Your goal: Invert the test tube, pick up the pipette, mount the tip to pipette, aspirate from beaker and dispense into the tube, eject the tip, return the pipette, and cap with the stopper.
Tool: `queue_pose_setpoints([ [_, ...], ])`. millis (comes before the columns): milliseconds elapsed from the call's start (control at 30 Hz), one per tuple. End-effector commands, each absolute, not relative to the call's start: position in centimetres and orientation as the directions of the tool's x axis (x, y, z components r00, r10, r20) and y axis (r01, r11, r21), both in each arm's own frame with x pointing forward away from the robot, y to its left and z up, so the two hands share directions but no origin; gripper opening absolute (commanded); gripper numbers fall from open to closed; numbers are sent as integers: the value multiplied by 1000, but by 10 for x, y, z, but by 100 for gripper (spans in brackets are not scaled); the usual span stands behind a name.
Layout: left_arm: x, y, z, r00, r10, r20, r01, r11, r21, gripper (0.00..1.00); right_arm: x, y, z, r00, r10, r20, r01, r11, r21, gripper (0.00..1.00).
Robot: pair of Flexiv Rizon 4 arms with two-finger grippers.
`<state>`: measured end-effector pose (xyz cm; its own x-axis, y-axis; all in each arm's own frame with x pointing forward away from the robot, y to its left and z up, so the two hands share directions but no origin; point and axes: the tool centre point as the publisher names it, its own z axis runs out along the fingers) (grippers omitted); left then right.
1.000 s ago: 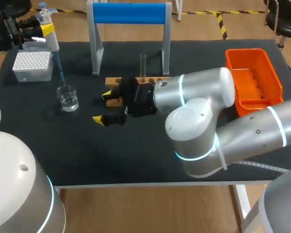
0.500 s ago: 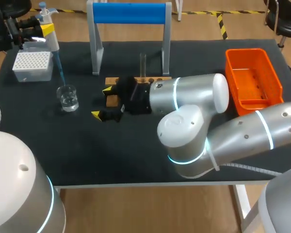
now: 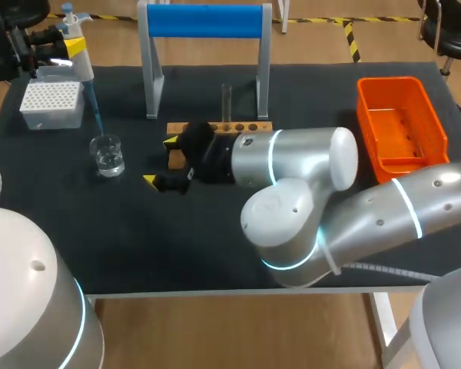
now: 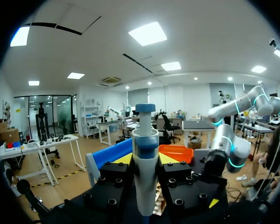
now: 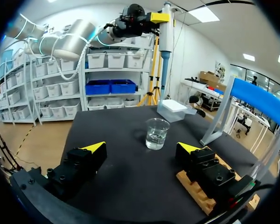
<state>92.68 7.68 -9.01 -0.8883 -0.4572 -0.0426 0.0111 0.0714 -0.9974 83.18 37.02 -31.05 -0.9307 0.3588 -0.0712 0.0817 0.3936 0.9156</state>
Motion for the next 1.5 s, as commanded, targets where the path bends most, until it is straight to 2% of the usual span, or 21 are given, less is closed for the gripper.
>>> queue_pose_setpoints([
  [33,926,76,-90,-888,-459,-44,12,71,-997,0,831,377,-316,-920,383,-76,87,390,917,100],
  [1500,926,76,-90,-888,-459,-44,12,71,-997,0,834,377,-319,-910,406,-88,85,389,917,100],
])
